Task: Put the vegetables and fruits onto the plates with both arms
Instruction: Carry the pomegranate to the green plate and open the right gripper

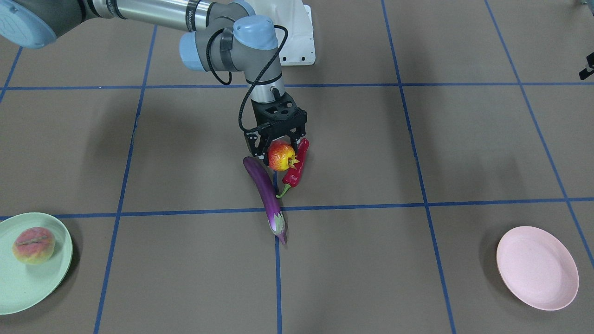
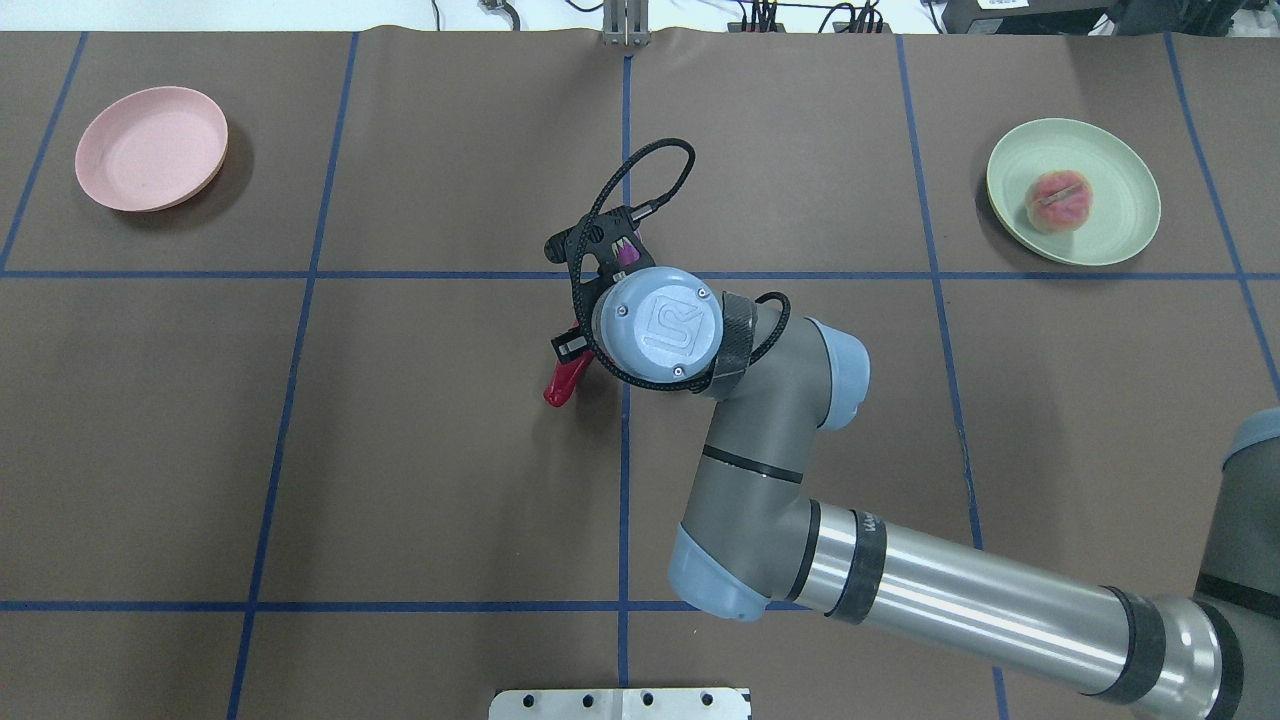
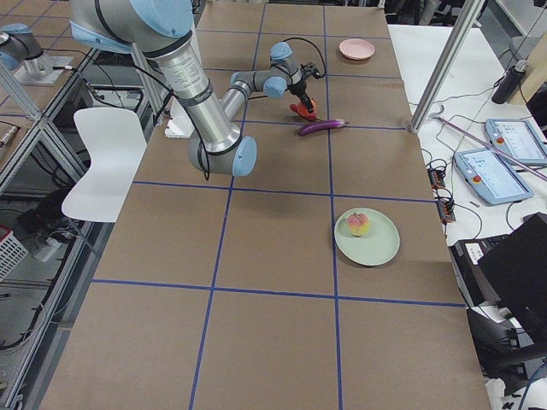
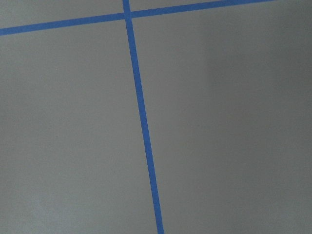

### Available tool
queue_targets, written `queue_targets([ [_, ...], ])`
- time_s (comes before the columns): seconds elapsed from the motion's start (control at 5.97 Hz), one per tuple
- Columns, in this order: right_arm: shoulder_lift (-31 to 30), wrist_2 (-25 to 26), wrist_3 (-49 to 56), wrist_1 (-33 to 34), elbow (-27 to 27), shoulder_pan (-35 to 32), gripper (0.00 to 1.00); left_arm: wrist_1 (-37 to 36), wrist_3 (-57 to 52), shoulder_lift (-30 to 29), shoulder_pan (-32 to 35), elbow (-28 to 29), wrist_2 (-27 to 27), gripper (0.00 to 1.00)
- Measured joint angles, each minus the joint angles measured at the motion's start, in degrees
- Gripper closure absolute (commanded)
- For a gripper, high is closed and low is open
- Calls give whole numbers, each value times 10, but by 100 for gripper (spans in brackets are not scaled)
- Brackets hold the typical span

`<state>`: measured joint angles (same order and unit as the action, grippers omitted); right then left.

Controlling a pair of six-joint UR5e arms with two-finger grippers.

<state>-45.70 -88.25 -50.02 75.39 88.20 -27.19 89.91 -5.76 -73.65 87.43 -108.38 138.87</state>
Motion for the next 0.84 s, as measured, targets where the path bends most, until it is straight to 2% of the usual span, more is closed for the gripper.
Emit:
queue_targets([
  [0.33,-43,-57,-36,1,5,-87,100,0,0,-1,0,-1,0,0],
  [0.67,-110,-189,-11,2,2,-224,100,0,0,-1,-2,-1,6,0],
  [0.84,-143,-263,63,1,-11,-300,100,0,0,-2,-6,-1,7,0],
])
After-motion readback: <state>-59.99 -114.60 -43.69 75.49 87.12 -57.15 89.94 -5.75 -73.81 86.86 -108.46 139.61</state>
